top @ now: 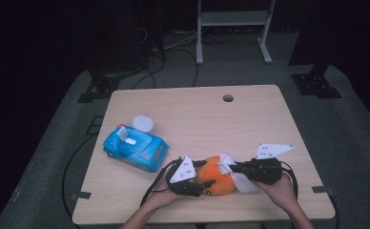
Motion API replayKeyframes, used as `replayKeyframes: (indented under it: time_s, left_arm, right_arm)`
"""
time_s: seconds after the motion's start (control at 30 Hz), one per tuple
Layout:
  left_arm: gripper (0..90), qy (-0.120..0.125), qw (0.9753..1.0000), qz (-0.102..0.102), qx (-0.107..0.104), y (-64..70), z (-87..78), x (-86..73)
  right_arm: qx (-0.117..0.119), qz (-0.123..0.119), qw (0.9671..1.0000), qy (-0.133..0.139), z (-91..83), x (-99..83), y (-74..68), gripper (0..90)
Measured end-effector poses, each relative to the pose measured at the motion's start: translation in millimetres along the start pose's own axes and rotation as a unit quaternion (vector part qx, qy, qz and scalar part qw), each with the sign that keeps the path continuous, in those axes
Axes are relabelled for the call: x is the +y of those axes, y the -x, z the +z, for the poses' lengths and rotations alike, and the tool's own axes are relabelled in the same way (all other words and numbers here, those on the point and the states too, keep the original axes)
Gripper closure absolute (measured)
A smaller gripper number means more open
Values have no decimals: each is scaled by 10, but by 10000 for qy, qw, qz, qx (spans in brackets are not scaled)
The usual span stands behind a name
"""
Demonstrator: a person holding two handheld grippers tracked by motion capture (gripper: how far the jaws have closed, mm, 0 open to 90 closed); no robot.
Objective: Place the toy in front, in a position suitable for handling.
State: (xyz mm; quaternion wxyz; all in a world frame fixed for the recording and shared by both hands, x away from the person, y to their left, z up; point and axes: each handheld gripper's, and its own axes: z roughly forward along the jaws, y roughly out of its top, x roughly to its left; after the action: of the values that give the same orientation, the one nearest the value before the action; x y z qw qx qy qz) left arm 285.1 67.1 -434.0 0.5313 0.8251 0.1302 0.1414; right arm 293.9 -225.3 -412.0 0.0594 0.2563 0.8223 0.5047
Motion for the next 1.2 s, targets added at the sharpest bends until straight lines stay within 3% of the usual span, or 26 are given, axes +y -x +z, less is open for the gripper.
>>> replayKeyframes:
  time_s: [0.07,0.13,0.2,0.27,0.37,0.47,0.53,0.6,0.67,0.73,0.77,0.8,0.83,0.87,0.97,1.03,1.1,1.17,1.2]
  left_arm:
    - [150,-77,9998,-169,61,-26,8,0]
    - [174,-94,9995,-299,-108,-45,22,-20]
    - [323,-127,9997,-191,-9,-13,32,-1]
    - [355,-73,9999,-103,11,28,42,54]
    - [362,10,10000,75,-7,130,100,120]
    - [367,-9,9995,329,-13,226,145,134]
    - [377,-34,9994,349,4,233,145,104]
    - [380,-34,9996,273,-23,199,126,72]
    - [350,17,9998,167,-84,163,117,58]
    - [228,33,9999,-52,-99,128,121,38]
    - [175,-78,9997,-228,-95,105,139,27]
    - [148,-149,9990,-389,-167,81,158,2]
    - [181,-103,9986,-452,-251,76,160,-16]
    - [267,-98,9989,-406,-229,80,158,-15]
    - [387,-17,9998,-192,-88,129,145,50]
    - [414,46,9999,-128,-11,167,153,91]
    - [422,100,9999,40,103,221,163,129]
    - [435,75,9997,137,163,244,153,126]
    - [444,60,9997,159,166,238,142,110]
  right_arm:
    - [-33,0,10000,-45,-19,-6,4,861]
    - [-31,46,9999,-84,-44,-18,19,861]
    - [-174,19,9998,-114,-83,25,6,862]
    - [-302,-159,9994,7,-147,122,-73,864]
    - [-100,-447,9985,287,-132,289,-270,864]
    - [0,-672,9977,73,34,327,-400,864]
    - [9,-621,9980,-80,88,253,-356,864]
    - [20,-435,9990,-36,54,188,-254,865]
    - [-123,-276,9995,-13,-35,137,-152,865]
    - [-180,-210,9996,-43,-82,106,-112,864]
    - [-181,-204,9996,-41,-90,94,-102,864]
    - [-188,-177,9997,-40,-97,85,-95,864]
    - [-164,-159,9997,-48,-101,85,-86,864]
    - [-183,-179,9997,-61,-103,97,-93,863]
    - [-215,-361,9991,101,-131,187,-195,863]
    - [-75,-506,9984,222,-114,256,-315,864]
    - [15,-670,9976,170,-37,296,-420,863]
    - [-46,-792,9968,-34,40,283,-443,864]
    - [-23,-732,9973,-34,47,263,-413,864]
